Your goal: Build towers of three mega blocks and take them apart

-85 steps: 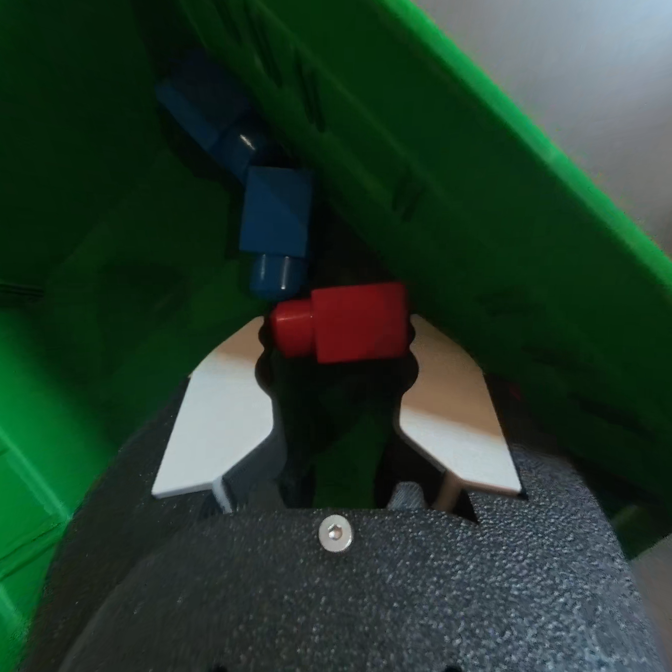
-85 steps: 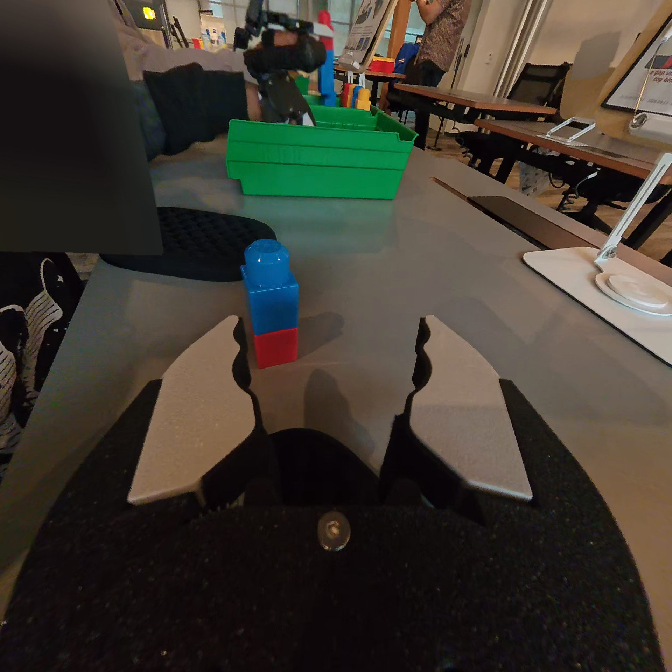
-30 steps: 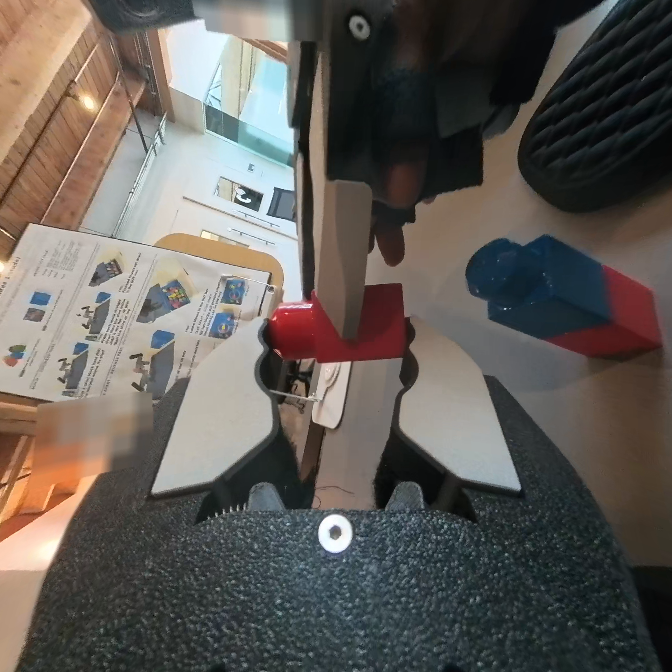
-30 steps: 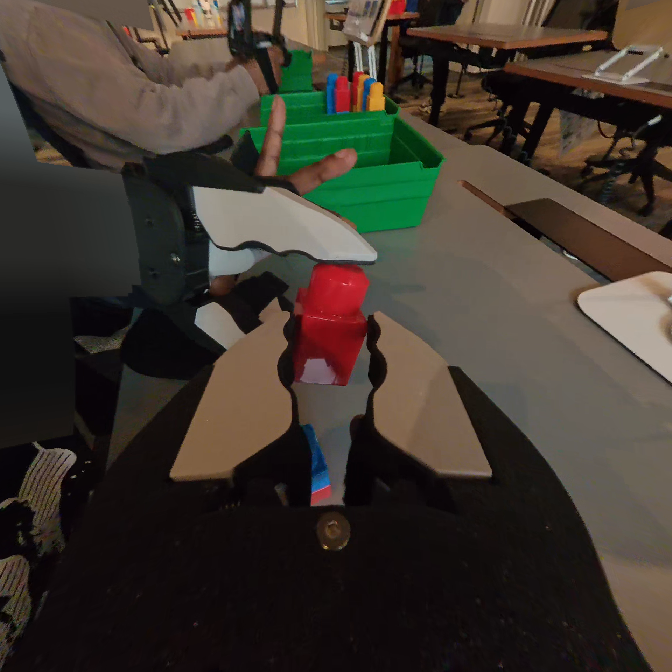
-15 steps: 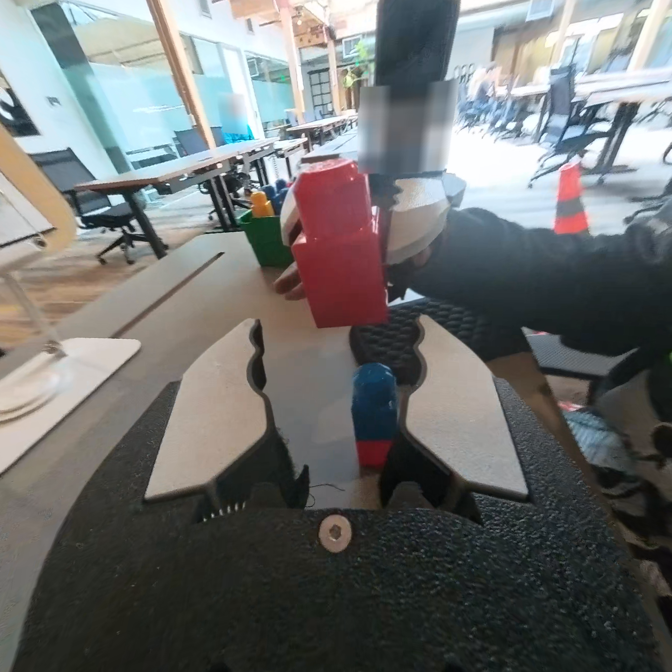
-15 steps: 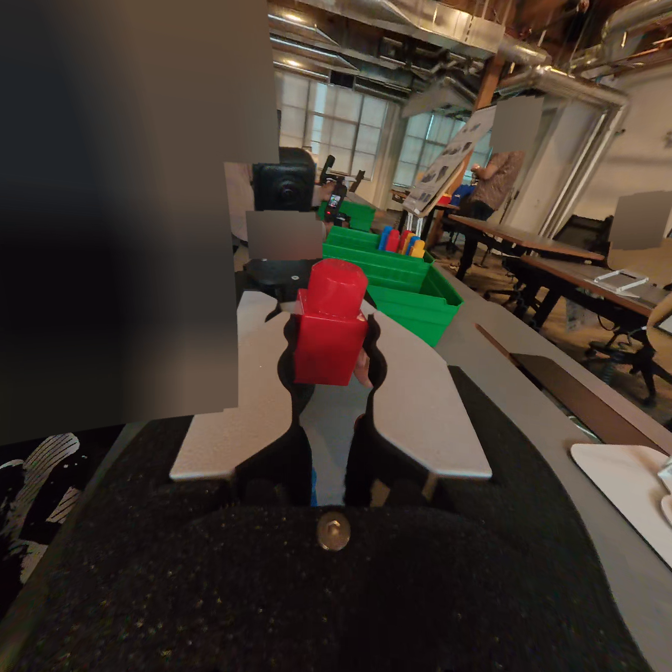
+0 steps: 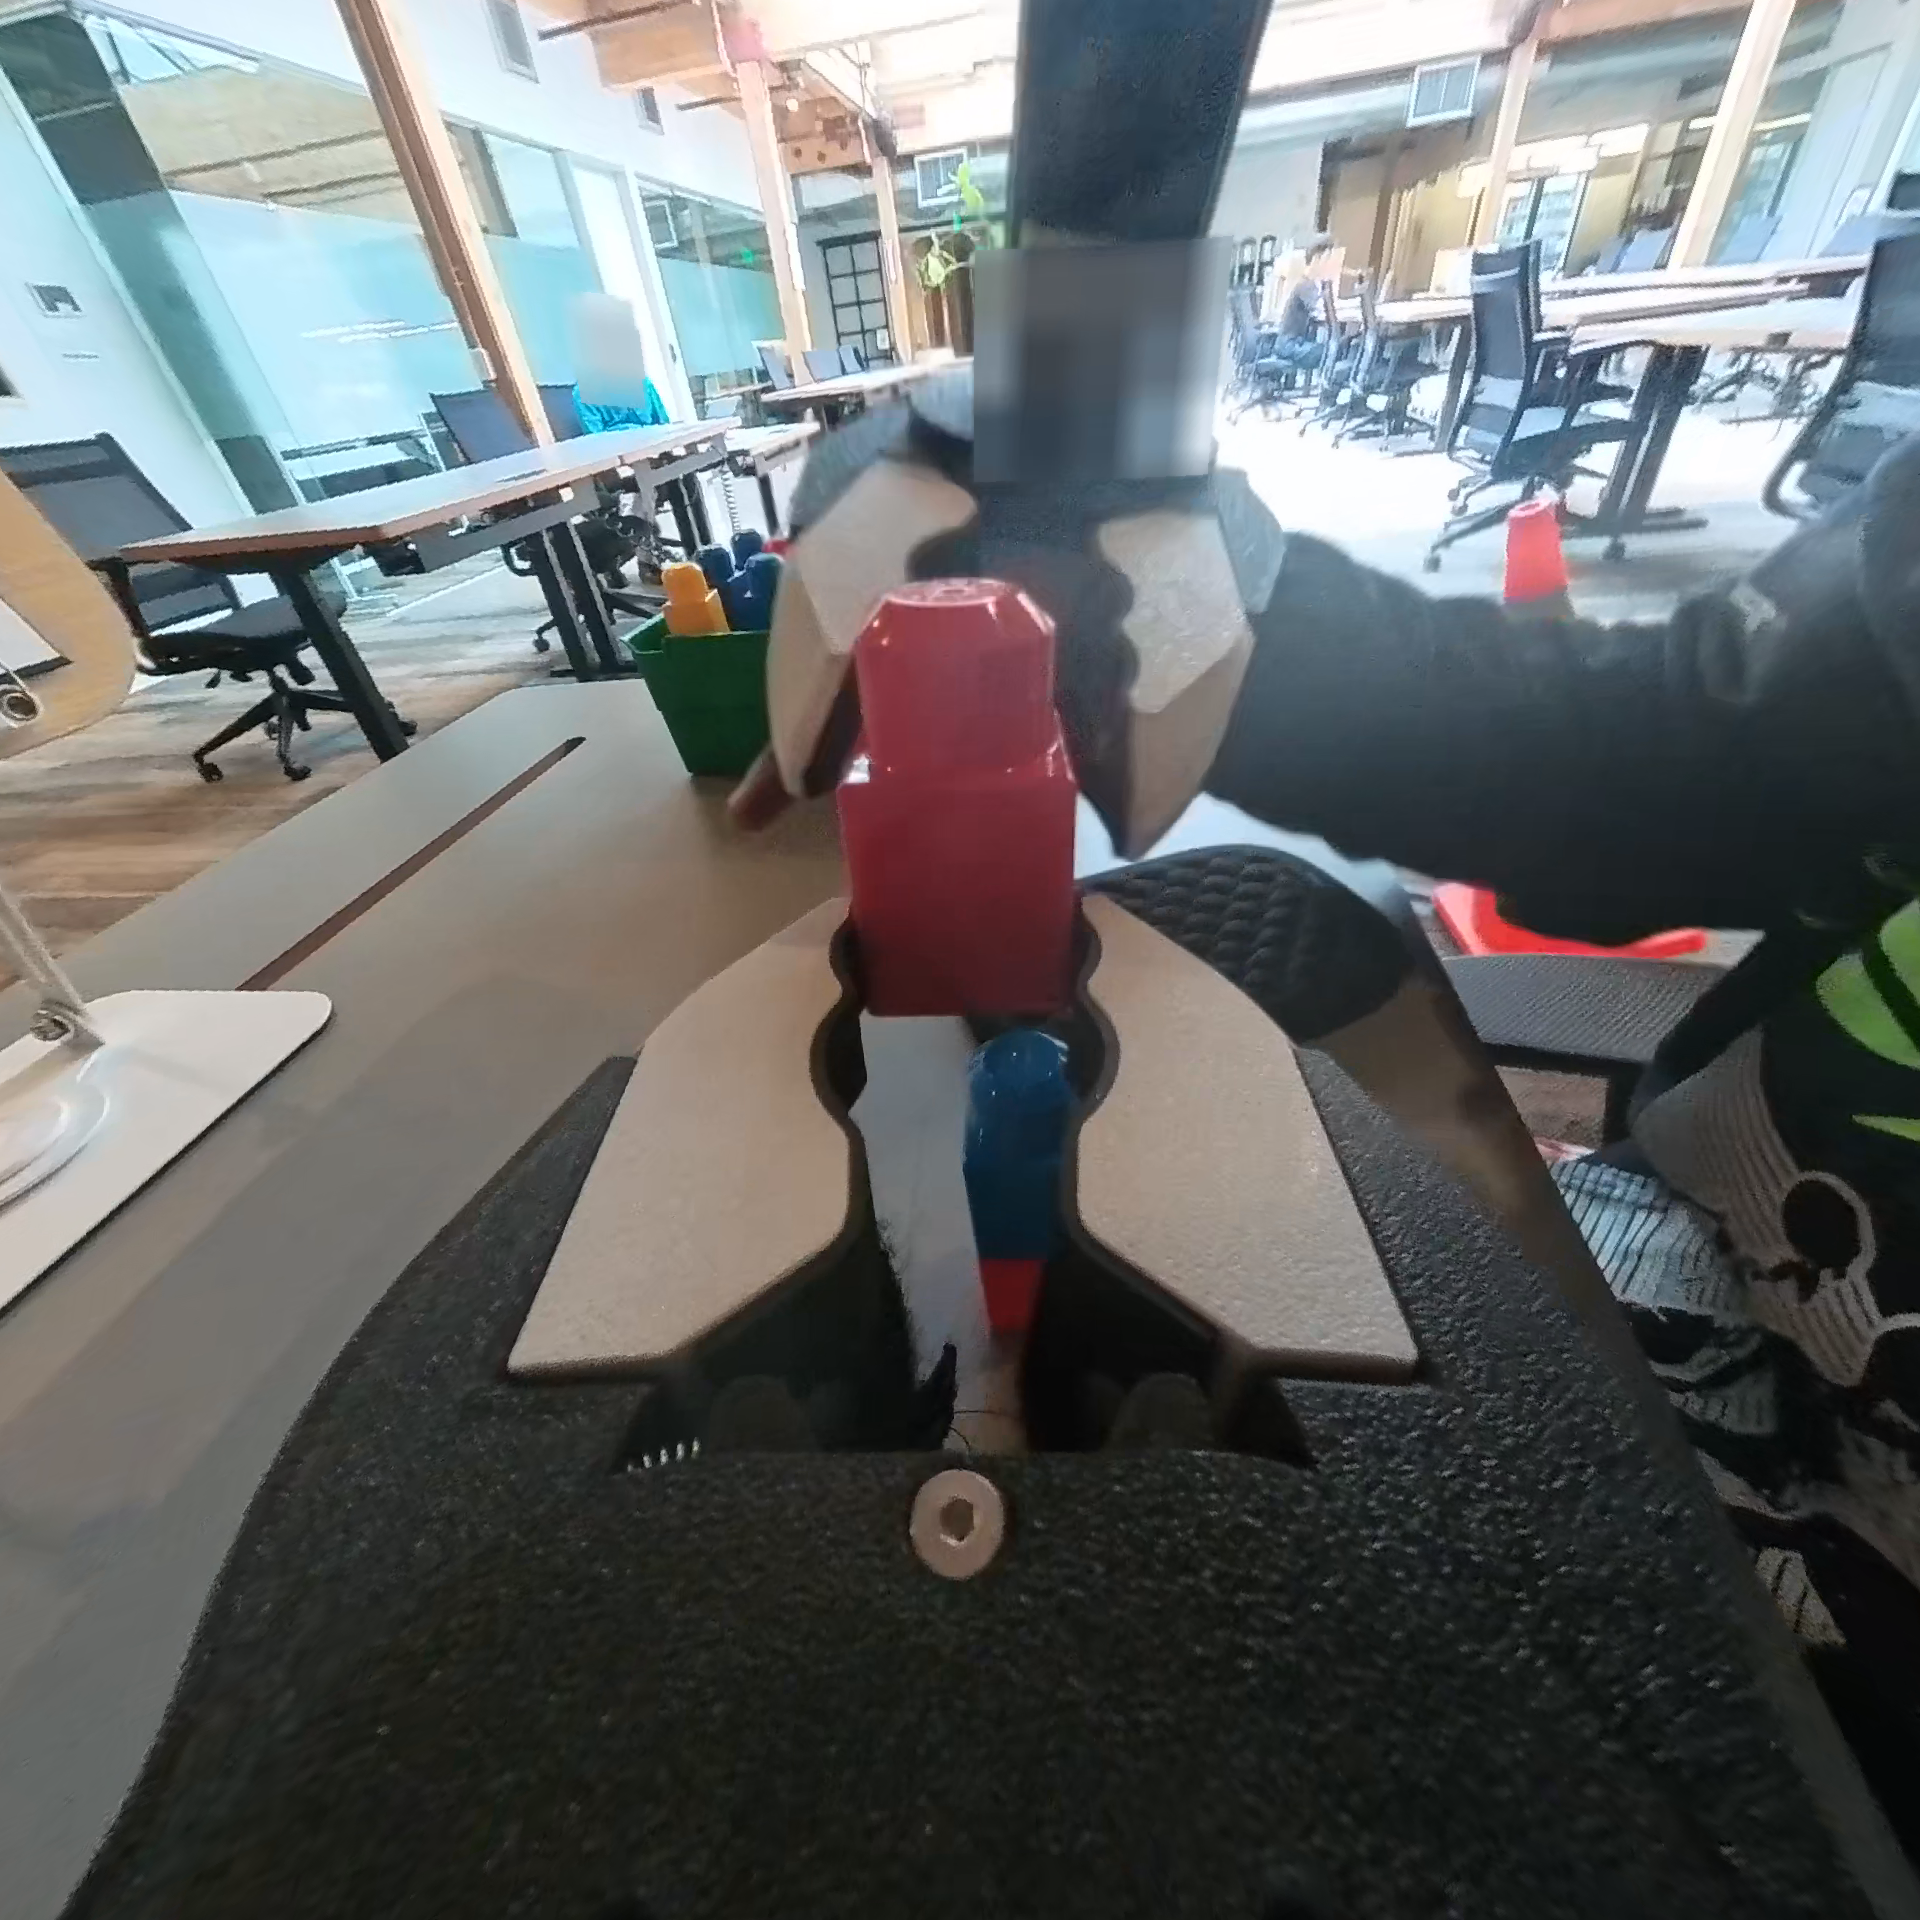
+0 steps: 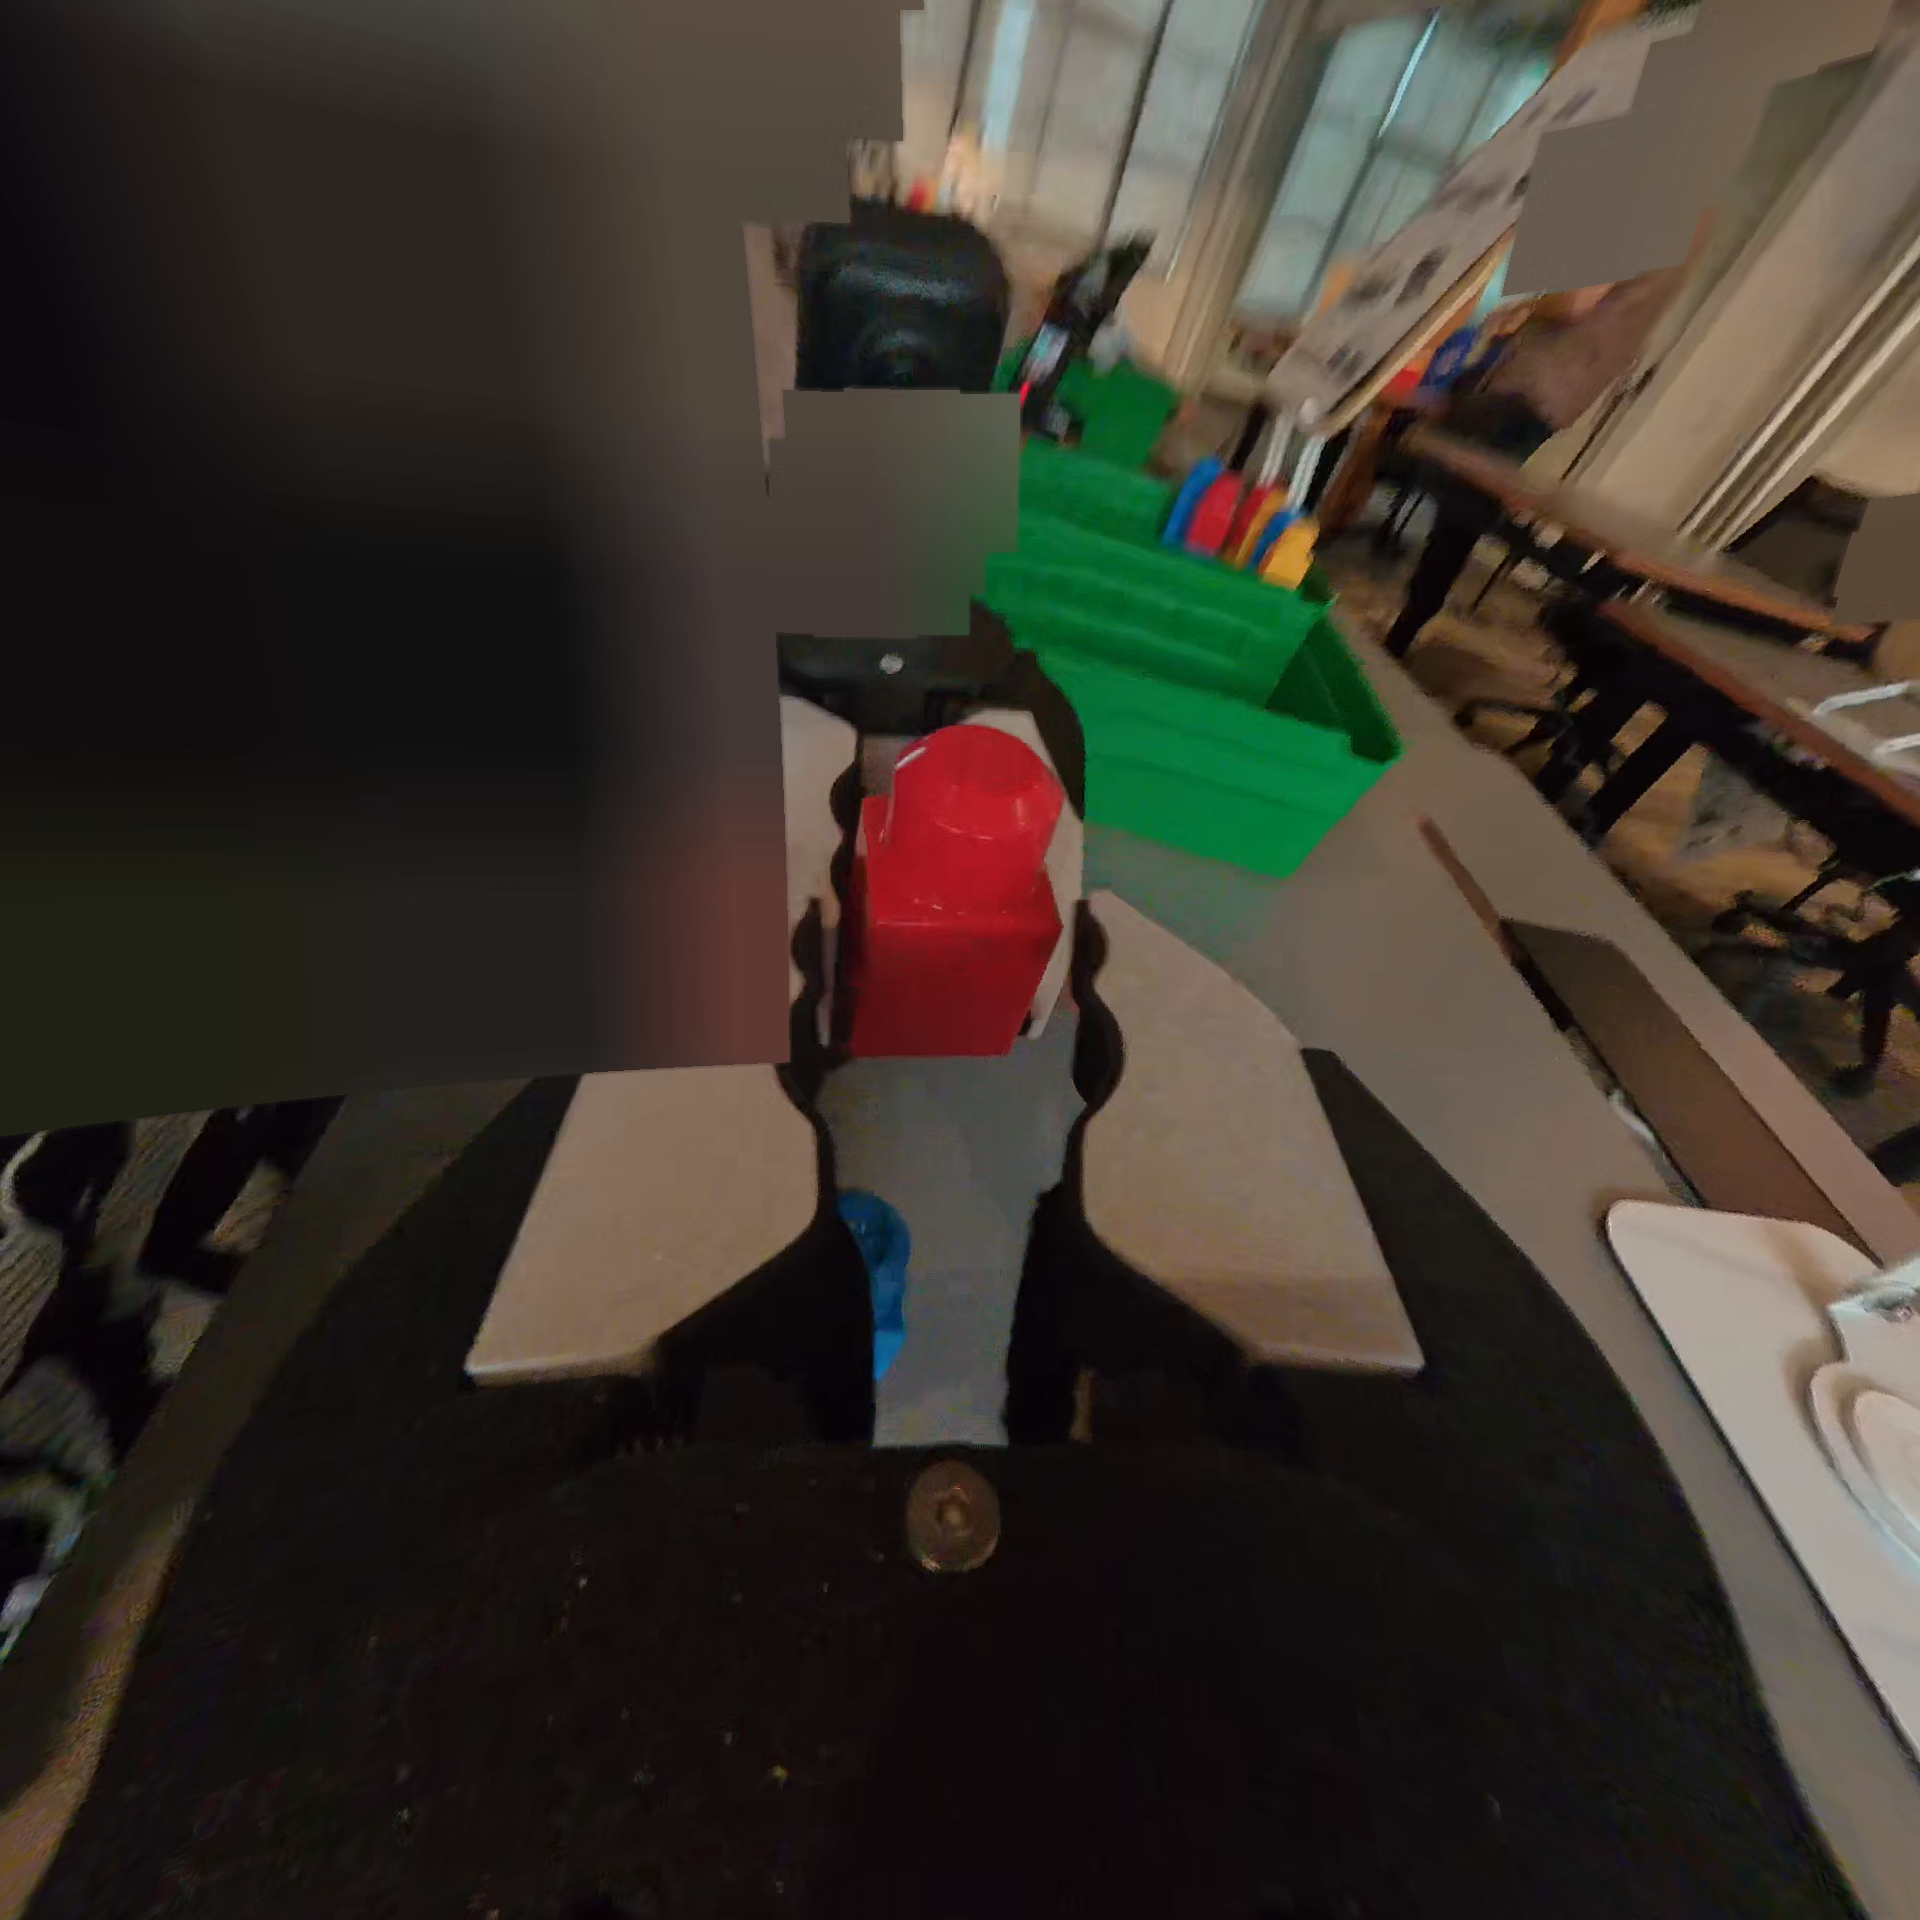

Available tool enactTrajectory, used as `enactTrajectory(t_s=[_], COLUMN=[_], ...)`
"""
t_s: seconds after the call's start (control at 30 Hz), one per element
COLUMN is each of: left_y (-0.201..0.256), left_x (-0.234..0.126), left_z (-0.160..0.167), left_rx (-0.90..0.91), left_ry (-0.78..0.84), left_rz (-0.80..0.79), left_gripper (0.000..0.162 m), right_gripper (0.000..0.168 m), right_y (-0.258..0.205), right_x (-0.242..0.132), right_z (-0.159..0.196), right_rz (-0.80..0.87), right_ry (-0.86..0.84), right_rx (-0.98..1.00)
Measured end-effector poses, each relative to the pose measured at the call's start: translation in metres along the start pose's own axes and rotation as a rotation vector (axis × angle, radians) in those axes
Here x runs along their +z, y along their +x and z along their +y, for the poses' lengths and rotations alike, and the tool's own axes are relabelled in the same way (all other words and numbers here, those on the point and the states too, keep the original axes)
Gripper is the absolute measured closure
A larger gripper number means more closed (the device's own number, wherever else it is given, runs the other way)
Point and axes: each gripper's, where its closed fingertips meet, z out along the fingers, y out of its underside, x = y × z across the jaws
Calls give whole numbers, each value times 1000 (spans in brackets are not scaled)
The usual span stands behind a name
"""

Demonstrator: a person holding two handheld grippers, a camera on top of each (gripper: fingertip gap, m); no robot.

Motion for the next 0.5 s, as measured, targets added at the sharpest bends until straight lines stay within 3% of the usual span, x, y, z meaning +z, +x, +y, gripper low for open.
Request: enactTrajectory(t_s=[0.17, 0.23, 0.4, 0.5], left_y=[0, 1, 3, 2], left_x=[2, 4, 5, 4], left_z=[10, 15, 17, 18], left_rx=[32, 54, 74, 71], left_ry=[-70, -99, -117, -117], left_rz=[-12, -16, -19, -20], left_gripper=[127, 127, 127, 127], right_gripper=[103, 107, 113, 131], right_y=[0, -1, -7, -7], right_x=[-11, -12, -3, 3], right_z=[12, 12, 14, 19], right_rz=[-126, -181, -282, -291], right_ry=[-514, -677, -897, -946], right_rx=[-138, -181, -193, -200])
